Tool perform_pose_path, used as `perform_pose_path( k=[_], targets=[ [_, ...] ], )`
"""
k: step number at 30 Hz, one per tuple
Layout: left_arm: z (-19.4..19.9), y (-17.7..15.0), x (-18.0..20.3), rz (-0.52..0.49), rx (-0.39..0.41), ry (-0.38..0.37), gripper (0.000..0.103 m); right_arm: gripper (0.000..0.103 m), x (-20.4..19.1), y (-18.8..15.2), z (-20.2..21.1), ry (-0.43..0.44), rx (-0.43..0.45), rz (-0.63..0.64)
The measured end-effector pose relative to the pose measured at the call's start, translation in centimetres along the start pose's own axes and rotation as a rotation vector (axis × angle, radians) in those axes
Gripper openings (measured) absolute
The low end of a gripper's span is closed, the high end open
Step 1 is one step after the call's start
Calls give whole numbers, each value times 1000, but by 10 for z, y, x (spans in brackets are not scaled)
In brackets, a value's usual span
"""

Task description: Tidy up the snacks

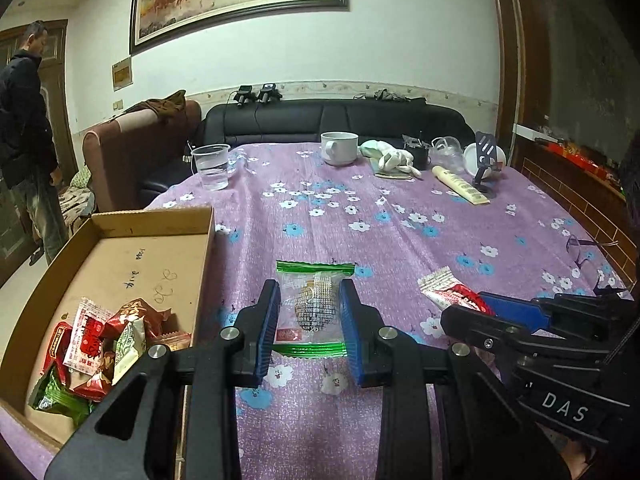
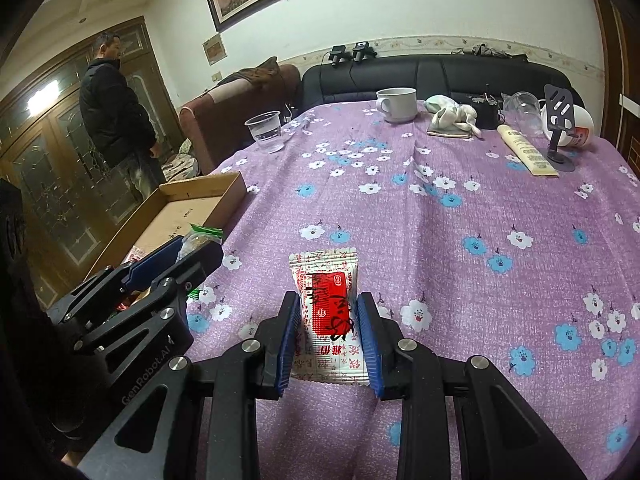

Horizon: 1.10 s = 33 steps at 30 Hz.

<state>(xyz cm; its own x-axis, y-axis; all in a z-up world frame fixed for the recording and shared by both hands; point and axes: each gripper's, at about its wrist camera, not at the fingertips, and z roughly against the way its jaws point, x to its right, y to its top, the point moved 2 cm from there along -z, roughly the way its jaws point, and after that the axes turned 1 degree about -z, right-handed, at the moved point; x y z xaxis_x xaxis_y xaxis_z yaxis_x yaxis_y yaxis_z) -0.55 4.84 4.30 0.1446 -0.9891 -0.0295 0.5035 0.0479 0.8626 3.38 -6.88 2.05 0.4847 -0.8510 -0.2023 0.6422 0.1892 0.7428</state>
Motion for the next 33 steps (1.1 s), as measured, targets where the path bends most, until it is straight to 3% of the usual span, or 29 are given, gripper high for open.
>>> perform_pose_path(
  k=[33],
  targets=[
    [15, 2, 2, -12, 84, 37, 28, 30, -15, 1, 16, -1, 84, 68]
  ],
)
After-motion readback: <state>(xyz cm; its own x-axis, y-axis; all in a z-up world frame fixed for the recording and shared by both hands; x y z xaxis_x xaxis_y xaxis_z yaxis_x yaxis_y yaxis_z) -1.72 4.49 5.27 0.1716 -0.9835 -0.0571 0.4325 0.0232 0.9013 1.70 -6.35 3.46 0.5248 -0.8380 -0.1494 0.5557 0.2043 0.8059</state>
